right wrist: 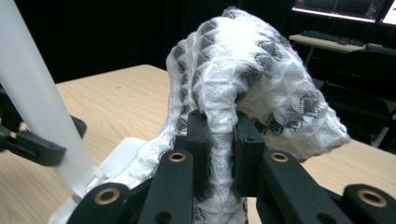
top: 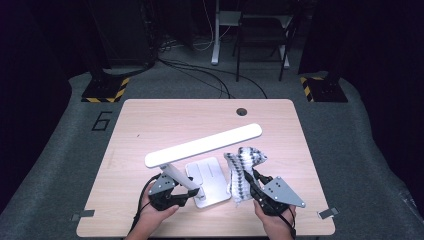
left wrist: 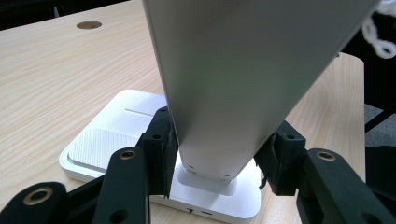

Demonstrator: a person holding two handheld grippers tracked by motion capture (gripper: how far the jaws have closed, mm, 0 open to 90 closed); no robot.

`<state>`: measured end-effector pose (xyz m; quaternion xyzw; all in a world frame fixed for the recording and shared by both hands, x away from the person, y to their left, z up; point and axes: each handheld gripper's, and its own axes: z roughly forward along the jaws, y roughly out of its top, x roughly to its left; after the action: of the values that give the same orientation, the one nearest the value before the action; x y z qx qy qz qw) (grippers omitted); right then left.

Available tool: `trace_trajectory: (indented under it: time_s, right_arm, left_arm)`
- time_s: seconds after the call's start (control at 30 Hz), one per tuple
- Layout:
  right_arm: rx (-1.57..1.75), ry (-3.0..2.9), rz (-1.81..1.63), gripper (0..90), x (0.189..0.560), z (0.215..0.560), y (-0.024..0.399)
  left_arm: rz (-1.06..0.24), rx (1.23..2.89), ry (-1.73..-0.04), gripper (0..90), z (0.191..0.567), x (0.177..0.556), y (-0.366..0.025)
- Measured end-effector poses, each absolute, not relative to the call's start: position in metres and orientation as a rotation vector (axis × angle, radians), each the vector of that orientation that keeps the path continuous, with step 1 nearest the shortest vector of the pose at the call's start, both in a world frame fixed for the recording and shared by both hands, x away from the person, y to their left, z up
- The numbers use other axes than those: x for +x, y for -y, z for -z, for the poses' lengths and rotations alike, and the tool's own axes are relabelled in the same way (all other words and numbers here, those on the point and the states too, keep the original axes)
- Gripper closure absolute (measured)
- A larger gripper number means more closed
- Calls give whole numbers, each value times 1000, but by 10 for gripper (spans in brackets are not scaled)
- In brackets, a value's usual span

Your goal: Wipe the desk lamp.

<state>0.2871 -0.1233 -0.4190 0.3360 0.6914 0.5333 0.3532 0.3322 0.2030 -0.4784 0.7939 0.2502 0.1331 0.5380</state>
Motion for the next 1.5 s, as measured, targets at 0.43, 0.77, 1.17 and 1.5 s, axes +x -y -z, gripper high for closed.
trace_trajectory:
  time_s: [0.43, 0.77, 1.17, 1.5]
  right_arm:
    - [945, -1819, -1338, 790, 297, 445, 137]
    - [995, -1852, -1341, 782, 307, 461, 144]
    - [1034, -1855, -1341, 775, 307, 471, 148]
    - [1031, -1888, -1329, 775, 305, 478, 141]
  left_arm:
    - [-331, 1895, -599, 528, 478, 332, -205]
    - [-334, 1899, -611, 528, 477, 330, -209]
    - [-350, 1883, -620, 518, 479, 326, -208]
    - [-333, 1892, -596, 523, 479, 327, -209]
